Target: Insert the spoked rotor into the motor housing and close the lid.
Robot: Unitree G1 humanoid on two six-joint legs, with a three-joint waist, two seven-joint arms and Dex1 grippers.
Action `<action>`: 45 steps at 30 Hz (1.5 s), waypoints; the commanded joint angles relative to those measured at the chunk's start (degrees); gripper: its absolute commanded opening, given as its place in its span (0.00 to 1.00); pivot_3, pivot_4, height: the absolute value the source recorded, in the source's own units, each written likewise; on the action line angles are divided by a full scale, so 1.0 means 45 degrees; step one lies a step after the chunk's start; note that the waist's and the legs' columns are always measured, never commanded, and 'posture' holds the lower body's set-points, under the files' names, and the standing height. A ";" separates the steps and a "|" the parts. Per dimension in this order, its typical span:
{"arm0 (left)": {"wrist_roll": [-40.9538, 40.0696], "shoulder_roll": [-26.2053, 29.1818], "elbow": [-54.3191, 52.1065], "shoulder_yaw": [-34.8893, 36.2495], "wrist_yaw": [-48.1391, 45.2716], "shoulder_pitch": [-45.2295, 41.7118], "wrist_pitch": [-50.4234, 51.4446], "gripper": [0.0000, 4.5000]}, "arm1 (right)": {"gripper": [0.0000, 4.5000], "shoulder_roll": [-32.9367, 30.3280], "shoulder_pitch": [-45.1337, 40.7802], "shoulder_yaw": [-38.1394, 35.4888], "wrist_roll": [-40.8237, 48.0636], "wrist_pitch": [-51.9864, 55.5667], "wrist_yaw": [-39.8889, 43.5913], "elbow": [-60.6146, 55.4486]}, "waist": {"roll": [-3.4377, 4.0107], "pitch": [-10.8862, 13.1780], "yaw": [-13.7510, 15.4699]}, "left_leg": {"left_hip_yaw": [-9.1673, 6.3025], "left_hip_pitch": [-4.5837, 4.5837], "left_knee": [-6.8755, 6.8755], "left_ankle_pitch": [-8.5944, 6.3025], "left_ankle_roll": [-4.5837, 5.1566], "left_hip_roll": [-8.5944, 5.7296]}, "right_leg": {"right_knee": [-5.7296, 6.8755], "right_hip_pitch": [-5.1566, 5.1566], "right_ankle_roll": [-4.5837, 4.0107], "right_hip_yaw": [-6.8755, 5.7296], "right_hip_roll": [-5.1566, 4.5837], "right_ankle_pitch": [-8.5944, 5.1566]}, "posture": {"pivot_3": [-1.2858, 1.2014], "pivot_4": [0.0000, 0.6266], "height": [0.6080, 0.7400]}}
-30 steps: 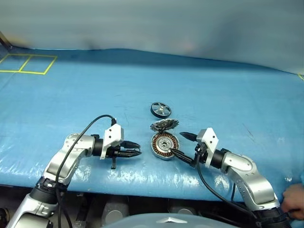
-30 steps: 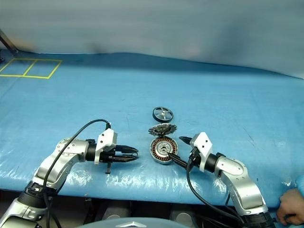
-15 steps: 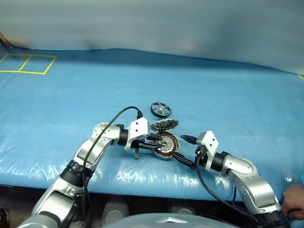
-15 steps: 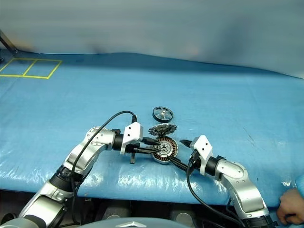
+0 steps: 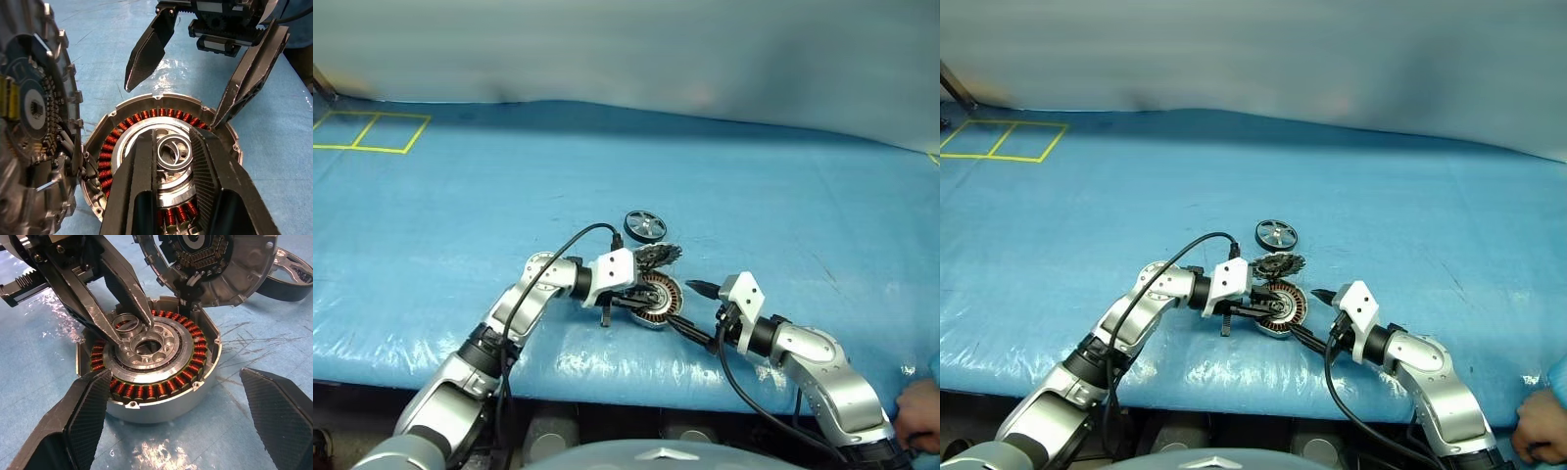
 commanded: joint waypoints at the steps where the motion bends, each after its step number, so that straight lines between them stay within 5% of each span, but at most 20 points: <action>1: 0.0113 -0.0190 0.0061 0.0008 0.0125 -0.0288 -0.0361 0.14 | 0.98 -0.0054 -0.0046 -0.0151 0.0082 -0.0180 -0.0029 -0.0418 | 0.0000 0.0000 0.0016 | 0.0000 0.0000 0.0002 0.0000 0.0000 -0.0001 | 0.0000 0.0002 0.0001 0.0000 0.0000 0.0001 | 0.52 0.24 1.00; 31: 0.0670 -0.0653 0.0972 -0.0238 -0.0070 -0.0551 -0.0711 0.14 | 0.98 0.0008 -0.0084 -0.0089 -0.0058 -0.0255 -0.0162 -0.0364 | 0.0001 -0.0001 0.0015 | -0.0003 0.0008 0.0014 0.0001 0.0002 -0.0003 | 0.0002 0.0019 0.0011 0.0000 0.0000 0.0007 | 0.52 0.24 1.00; 34: 0.0743 -0.0678 0.0988 -0.0143 0.0099 -0.0526 -0.0752 0.35 | 0.98 0.0000 -0.0081 -0.0080 -0.0063 -0.0264 -0.0151 -0.0358 | 0.0001 -0.0001 0.0015 | -0.0003 0.0011 0.0016 0.0001 0.0002 -0.0003 | 0.0002 0.0022 0.0011 0.0000 0.0000 0.0007 | 0.52 0.24 1.00; 45: 0.0219 -0.0660 0.0519 0.0371 0.0146 -0.0325 -0.0957 0.35 | 0.98 0.0032 -0.0249 -0.0077 -0.0049 -0.0310 -0.0125 -0.0264 | 0.0001 -0.0001 0.0013 | -0.0004 0.0015 0.0017 0.0001 0.0002 -0.0003 | 0.0002 0.0027 0.0012 0.0000 0.0000 0.0008 | 0.52 0.24 1.00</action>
